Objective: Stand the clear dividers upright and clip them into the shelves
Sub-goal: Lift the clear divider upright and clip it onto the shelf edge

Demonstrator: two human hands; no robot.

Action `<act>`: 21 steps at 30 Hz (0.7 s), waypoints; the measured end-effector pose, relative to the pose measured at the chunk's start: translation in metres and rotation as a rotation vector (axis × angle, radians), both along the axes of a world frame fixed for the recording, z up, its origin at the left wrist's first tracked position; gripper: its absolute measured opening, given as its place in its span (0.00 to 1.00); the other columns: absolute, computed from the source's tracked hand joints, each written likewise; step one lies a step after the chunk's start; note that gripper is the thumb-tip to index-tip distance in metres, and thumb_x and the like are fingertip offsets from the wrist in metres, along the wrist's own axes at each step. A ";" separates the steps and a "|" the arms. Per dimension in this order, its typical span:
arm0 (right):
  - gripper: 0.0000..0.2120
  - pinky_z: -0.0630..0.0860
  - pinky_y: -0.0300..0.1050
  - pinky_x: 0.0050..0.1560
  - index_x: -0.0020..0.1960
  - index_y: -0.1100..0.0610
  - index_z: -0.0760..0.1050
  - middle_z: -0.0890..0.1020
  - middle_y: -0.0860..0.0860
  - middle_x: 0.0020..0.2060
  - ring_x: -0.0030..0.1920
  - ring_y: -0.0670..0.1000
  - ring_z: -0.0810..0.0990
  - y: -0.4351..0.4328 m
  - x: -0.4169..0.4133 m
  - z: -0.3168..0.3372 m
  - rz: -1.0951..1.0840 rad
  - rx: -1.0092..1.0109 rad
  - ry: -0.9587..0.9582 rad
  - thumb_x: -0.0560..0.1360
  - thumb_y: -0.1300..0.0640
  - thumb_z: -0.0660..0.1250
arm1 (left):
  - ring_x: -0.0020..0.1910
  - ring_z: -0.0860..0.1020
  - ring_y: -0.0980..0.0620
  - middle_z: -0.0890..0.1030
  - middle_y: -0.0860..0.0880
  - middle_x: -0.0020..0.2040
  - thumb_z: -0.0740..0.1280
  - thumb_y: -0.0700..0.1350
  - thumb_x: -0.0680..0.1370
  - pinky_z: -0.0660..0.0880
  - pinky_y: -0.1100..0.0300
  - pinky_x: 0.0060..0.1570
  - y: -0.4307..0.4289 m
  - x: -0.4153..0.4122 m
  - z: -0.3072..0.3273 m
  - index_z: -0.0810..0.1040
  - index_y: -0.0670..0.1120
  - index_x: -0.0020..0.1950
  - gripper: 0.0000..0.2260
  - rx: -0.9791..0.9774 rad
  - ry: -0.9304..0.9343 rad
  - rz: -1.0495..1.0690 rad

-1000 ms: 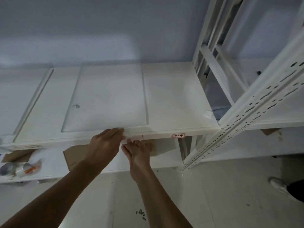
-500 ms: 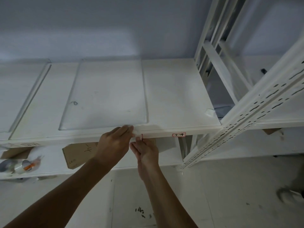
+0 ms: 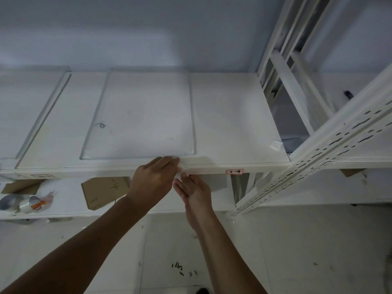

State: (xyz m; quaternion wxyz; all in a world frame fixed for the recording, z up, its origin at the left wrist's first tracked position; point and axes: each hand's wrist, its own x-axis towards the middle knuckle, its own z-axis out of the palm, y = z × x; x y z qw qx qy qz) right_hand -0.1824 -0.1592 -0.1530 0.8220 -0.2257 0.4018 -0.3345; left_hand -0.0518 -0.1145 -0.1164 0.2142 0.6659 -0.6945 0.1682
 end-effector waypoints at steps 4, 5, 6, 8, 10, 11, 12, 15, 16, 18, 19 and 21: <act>0.10 0.83 0.45 0.42 0.46 0.57 0.83 0.88 0.51 0.37 0.37 0.47 0.86 0.009 -0.027 0.019 0.222 -0.446 0.635 0.78 0.50 0.68 | 0.43 0.85 0.48 0.87 0.47 0.46 0.73 0.42 0.77 0.83 0.55 0.36 0.012 0.000 0.016 0.86 0.42 0.51 0.06 0.025 0.249 0.063; 0.13 0.82 0.45 0.37 0.42 0.54 0.81 0.86 0.48 0.33 0.33 0.46 0.84 0.012 -0.032 0.026 0.242 -0.692 0.799 0.78 0.47 0.66 | 0.40 0.84 0.49 0.86 0.48 0.42 0.72 0.43 0.77 0.81 0.56 0.35 0.018 -0.002 0.022 0.86 0.42 0.47 0.05 0.013 0.353 0.137; 0.15 0.80 0.45 0.34 0.39 0.53 0.79 0.83 0.47 0.30 0.30 0.45 0.81 0.012 -0.034 0.036 0.227 -0.921 0.917 0.78 0.45 0.64 | 0.36 0.83 0.50 0.85 0.49 0.38 0.71 0.44 0.78 0.79 0.58 0.33 0.024 -0.004 0.030 0.85 0.42 0.43 0.07 0.003 0.476 0.258; 0.12 0.77 0.44 0.33 0.40 0.51 0.77 0.82 0.45 0.32 0.33 0.46 0.79 -0.001 -0.023 0.060 0.144 -1.237 1.054 0.77 0.44 0.64 | 0.32 0.82 0.50 0.84 0.48 0.32 0.69 0.50 0.80 0.73 0.62 0.32 0.037 0.005 0.041 0.83 0.43 0.37 0.16 0.041 0.770 0.584; 0.12 0.77 0.46 0.37 0.47 0.54 0.78 0.82 0.49 0.41 0.41 0.50 0.80 -0.024 -0.002 0.079 0.113 -1.460 1.179 0.75 0.45 0.66 | 0.32 0.82 0.46 0.85 0.43 0.32 0.68 0.55 0.80 0.73 0.63 0.33 0.044 0.028 0.048 0.84 0.40 0.37 0.21 0.036 1.247 0.822; 0.16 0.78 0.48 0.41 0.52 0.55 0.78 0.82 0.51 0.46 0.46 0.53 0.80 -0.035 0.012 0.087 0.193 -1.555 1.264 0.74 0.44 0.67 | 0.30 0.82 0.43 0.85 0.39 0.32 0.69 0.56 0.79 0.77 0.60 0.33 0.045 0.042 0.052 0.84 0.38 0.37 0.22 0.010 1.491 0.876; 0.20 0.78 0.51 0.45 0.56 0.57 0.78 0.81 0.54 0.50 0.50 0.56 0.79 -0.045 0.024 0.090 0.341 -1.620 1.343 0.74 0.42 0.67 | 0.27 0.81 0.42 0.84 0.37 0.31 0.70 0.56 0.77 0.79 0.58 0.32 0.046 0.054 0.053 0.84 0.35 0.38 0.23 -0.003 1.635 0.913; 0.25 0.73 0.53 0.48 0.60 0.59 0.76 0.80 0.57 0.55 0.53 0.60 0.78 -0.068 0.054 0.097 0.772 -1.794 1.454 0.75 0.39 0.66 | 0.20 0.79 0.44 0.83 0.39 0.27 0.73 0.51 0.76 0.82 0.52 0.31 0.046 0.082 0.056 0.83 0.31 0.41 0.20 0.082 1.717 0.932; 0.25 0.73 0.51 0.44 0.59 0.59 0.77 0.81 0.57 0.53 0.50 0.59 0.79 -0.073 0.061 0.100 0.839 -1.920 1.436 0.76 0.39 0.65 | 0.19 0.78 0.45 0.82 0.40 0.25 0.72 0.50 0.77 0.82 0.53 0.29 0.048 0.089 0.056 0.83 0.31 0.41 0.20 0.105 1.712 0.934; 0.18 0.68 0.46 0.33 0.50 0.59 0.79 0.83 0.54 0.39 0.36 0.55 0.82 -0.081 0.067 0.099 0.921 -2.280 1.419 0.76 0.43 0.68 | 0.18 0.78 0.45 0.80 0.39 0.23 0.70 0.52 0.78 0.79 0.57 0.24 0.053 0.095 0.055 0.83 0.31 0.41 0.22 0.139 1.756 0.912; 0.12 0.64 0.42 0.28 0.42 0.58 0.79 0.80 0.51 0.30 0.27 0.52 0.78 -0.082 0.068 0.100 0.950 -2.427 1.470 0.73 0.49 0.72 | 0.20 0.79 0.44 0.81 0.38 0.24 0.69 0.53 0.79 0.80 0.57 0.26 0.057 0.096 0.054 0.83 0.31 0.42 0.23 0.149 1.771 0.889; 0.11 0.59 0.38 0.24 0.33 0.56 0.75 0.74 0.47 0.21 0.19 0.47 0.71 -0.081 0.073 0.102 0.935 -2.644 1.546 0.62 0.64 0.77 | 0.26 0.81 0.41 0.82 0.35 0.29 0.68 0.56 0.79 0.82 0.51 0.35 0.062 0.093 0.052 0.83 0.31 0.45 0.26 0.164 1.820 0.825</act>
